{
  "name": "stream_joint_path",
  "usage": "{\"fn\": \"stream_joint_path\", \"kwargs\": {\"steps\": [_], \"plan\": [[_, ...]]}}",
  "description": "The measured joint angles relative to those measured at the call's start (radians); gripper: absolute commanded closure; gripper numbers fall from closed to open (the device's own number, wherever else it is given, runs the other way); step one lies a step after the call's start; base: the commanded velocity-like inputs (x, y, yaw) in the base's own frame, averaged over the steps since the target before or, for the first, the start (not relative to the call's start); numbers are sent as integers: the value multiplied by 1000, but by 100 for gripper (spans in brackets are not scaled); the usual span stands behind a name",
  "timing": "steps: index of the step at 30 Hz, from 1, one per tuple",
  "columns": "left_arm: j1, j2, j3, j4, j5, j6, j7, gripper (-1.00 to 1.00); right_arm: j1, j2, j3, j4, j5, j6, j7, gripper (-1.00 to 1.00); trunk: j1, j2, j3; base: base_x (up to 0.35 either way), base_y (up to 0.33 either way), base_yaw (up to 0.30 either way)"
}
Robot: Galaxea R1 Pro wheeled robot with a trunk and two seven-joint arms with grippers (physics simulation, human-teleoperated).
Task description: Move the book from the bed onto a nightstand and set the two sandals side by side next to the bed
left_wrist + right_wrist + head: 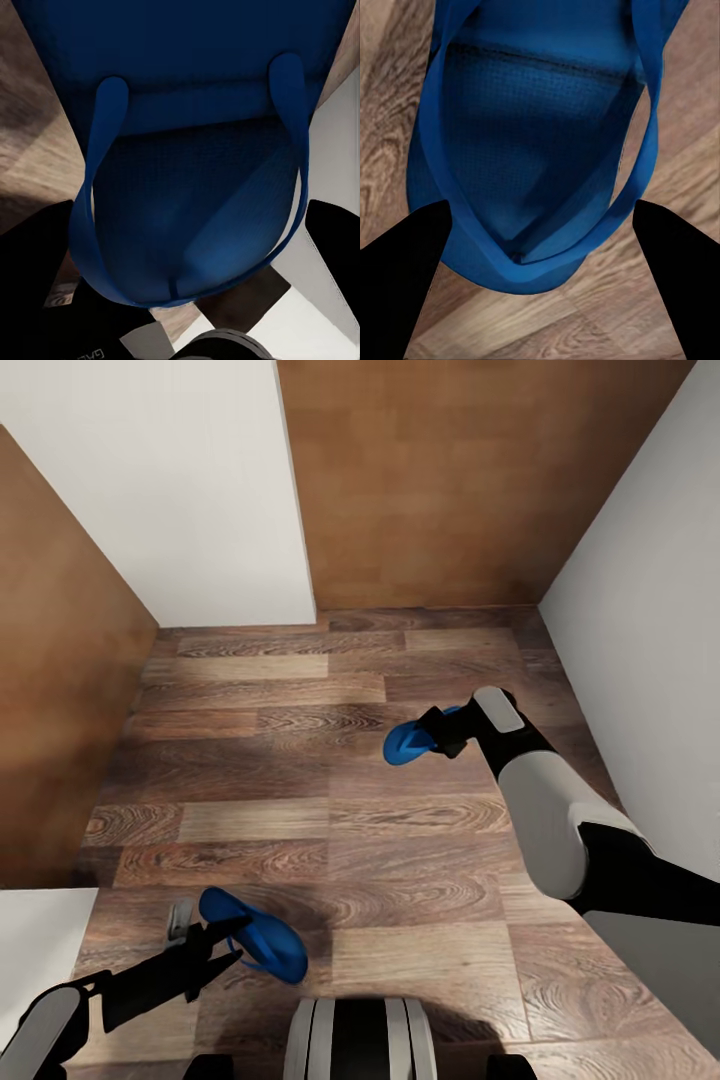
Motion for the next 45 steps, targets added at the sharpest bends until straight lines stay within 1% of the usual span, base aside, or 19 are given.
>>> {"fn": "stream_joint_path", "kwargs": {"steps": [2,5,10,12,15,16,17,19,27,29,31,32,33,34,35,40,45], "plan": [[0,0,20,10,-1,0,-1,100,0,2,-1,-3,-1,2,1,100,-1,0,8,0,0,0],[0,0,32,18,1,0,-1,100,0,3,-2,-4,0,4,3,100,-2,1,19,0,0,0],[0,0,41,26,2,-1,-1,100,1,4,-4,-4,0,8,10,100,-4,2,39,0,0,0],[0,0,44,32,2,-1,-1,100,1,4,-5,-4,-1,20,15,100,-5,3,46,0,0,0],[0,0,59,41,3,-1,-1,100,1,4,-6,-4,-3,56,26,100,-7,4,58,0,0,0],[0,-1,78,45,2,-1,-1,100,1,4,-6,-4,-6,78,44,100,-7,4,62,0,0,0],[0,-1,82,46,3,-1,-1,100,2,4,-6,-4,1,84,47,100,-8,4,66,0,0,0],[0,-2,90,48,3,-1,-1,100,2,4,-6,-5,1,91,54,100,-9,4,74,0,0,0],[0,-5,97,51,5,-1,-1,100,9,5,-1,-6,4,119,70,100,-12,6,104,0,0,0],[0,-7,98,51,5,-1,-1,100,11,5,12,-7,5,138,74,100,-13,7,112,0,0,0],[0,-9,97,51,6,-1,-1,100,14,5,51,-19,3,159,86,100,-14,7,120,0,0,0],[0,-10,97,51,6,-1,-1,100,14,6,64,-25,4,163,90,100,-14,7,124,0,0,0],[0,-10,97,51,6,-1,-1,100,13,7,88,-41,0,166,98,100,-15,8,128,0,0,0],[0,-11,97,51,5,-1,-1,100,16,8,121,-79,-3,169,108,100,-15,8,132,0,0,0],[0,-11,97,51,5,-1,0,100,21,9,130,-94,3,174,111,100,-16,8,135,0,0,0],[0,-12,97,51,4,-2,0,100,60,10,144,-164,3,185,116,100,-18,9,155,0,0,0],[0,-13,97,51,3,-2,0,100,156,11,148,-328,3,253,117,100,-20,11,174,0,0,0]]}}
